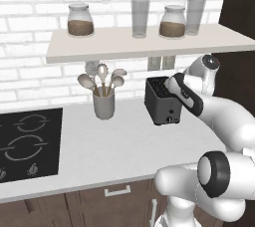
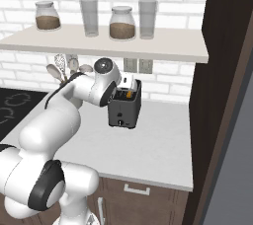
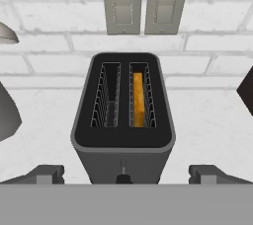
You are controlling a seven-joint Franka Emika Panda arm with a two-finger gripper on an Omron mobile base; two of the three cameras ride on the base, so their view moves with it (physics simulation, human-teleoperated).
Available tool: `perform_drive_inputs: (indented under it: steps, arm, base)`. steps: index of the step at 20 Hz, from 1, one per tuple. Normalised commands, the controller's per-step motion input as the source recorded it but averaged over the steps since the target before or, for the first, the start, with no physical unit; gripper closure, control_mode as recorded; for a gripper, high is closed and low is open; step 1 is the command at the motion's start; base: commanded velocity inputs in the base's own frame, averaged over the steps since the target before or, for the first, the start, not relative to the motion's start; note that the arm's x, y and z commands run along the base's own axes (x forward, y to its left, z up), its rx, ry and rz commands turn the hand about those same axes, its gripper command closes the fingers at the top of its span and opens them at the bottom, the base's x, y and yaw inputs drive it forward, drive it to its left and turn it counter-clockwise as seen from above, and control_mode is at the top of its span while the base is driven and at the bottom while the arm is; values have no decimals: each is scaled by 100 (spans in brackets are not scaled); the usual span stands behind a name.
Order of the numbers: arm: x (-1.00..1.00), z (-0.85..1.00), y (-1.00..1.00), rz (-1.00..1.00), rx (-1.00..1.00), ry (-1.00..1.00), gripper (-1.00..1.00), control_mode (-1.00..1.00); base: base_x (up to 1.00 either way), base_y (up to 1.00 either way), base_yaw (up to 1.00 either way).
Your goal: Start the toaster. Once the lever pops up, take the bread to the plate on the dining counter.
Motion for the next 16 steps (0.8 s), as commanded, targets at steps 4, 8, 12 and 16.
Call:
perform_drive_inputs:
  steps: [4,8,12,16]
  arm:
    - [0,0,0,0,0,0,-100,-100]
    - [0,0,0,0,0,0,-100,-100]
    - [0,0,0,0,0,0,-100,-100]
    - [0,0,0,0,0,0,-100,-100]
  base:
    - [0,0,0]
    - [0,0,0]
    - [0,0,0]
    - [0,0,0]
